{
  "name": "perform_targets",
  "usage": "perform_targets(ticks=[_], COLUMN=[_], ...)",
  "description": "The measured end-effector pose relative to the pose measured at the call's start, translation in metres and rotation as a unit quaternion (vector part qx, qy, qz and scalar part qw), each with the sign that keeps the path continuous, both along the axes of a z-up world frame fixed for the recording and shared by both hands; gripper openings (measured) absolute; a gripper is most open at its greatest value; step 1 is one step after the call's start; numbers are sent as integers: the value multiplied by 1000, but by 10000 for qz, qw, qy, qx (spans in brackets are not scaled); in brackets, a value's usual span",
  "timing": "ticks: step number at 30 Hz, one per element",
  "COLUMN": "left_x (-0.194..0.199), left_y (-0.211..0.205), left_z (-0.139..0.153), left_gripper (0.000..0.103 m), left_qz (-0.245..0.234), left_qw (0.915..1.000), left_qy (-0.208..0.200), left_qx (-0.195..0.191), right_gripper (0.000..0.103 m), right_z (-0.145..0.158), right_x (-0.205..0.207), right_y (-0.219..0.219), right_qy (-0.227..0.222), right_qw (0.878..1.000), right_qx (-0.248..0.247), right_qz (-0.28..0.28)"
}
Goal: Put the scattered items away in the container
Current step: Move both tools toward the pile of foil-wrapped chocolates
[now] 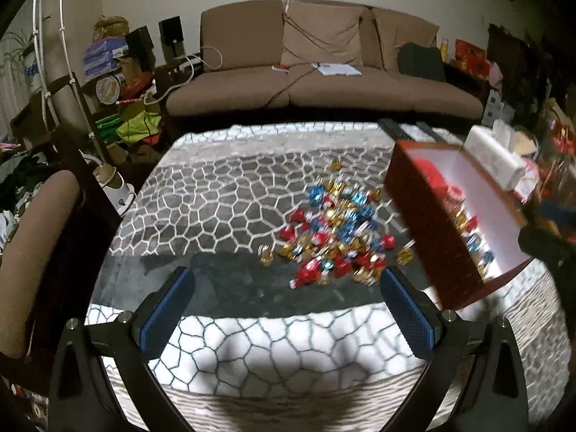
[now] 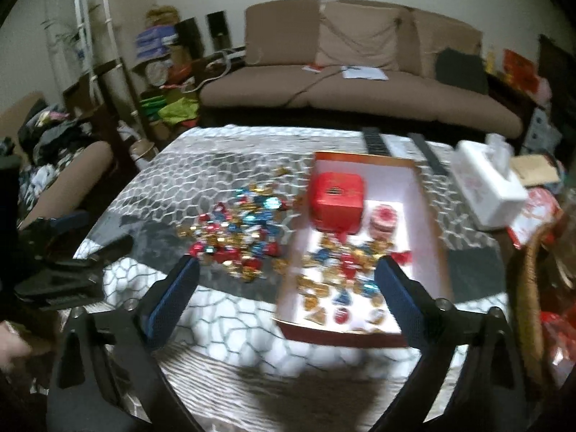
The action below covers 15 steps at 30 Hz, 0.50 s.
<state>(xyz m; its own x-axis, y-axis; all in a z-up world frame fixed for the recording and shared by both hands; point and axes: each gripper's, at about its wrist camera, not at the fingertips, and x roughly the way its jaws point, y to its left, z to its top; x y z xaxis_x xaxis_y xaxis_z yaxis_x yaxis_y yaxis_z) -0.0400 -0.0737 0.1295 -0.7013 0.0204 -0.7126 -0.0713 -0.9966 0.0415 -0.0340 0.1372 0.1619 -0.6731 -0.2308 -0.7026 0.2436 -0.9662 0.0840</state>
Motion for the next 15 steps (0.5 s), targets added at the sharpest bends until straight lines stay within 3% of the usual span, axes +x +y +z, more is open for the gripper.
perform_targets(ticks=[2, 4, 8, 12, 15], left_x=[-5, -7, -14, -22, -32], left_y=[-8, -15, -23, -15, -11], left_z=[-12, -24, -49, -67, -77], left_gripper=[103, 103, 103, 102, 91], left_qz=[26, 81, 69, -111, -108], left_qw=[10000, 9998, 9985, 9980, 9968], left_qy=[-6, 44, 8, -26, -104], left_qx=[67, 204, 539, 619, 790], right_gripper=[87, 70, 69, 69, 68], right_z=[-7, -14, -32, -50, -65], right_x=[-9, -19, -47, -77, -97], right_y=[-16, -27, -48, -67, -81], right_qy=[-29, -102, -449, -683, -831], right_qw=[9998, 9994, 9972, 9958, 9952], right_qx=[-43, -113, -432, -392, -182], right_qz=[205, 314, 425, 471, 494])
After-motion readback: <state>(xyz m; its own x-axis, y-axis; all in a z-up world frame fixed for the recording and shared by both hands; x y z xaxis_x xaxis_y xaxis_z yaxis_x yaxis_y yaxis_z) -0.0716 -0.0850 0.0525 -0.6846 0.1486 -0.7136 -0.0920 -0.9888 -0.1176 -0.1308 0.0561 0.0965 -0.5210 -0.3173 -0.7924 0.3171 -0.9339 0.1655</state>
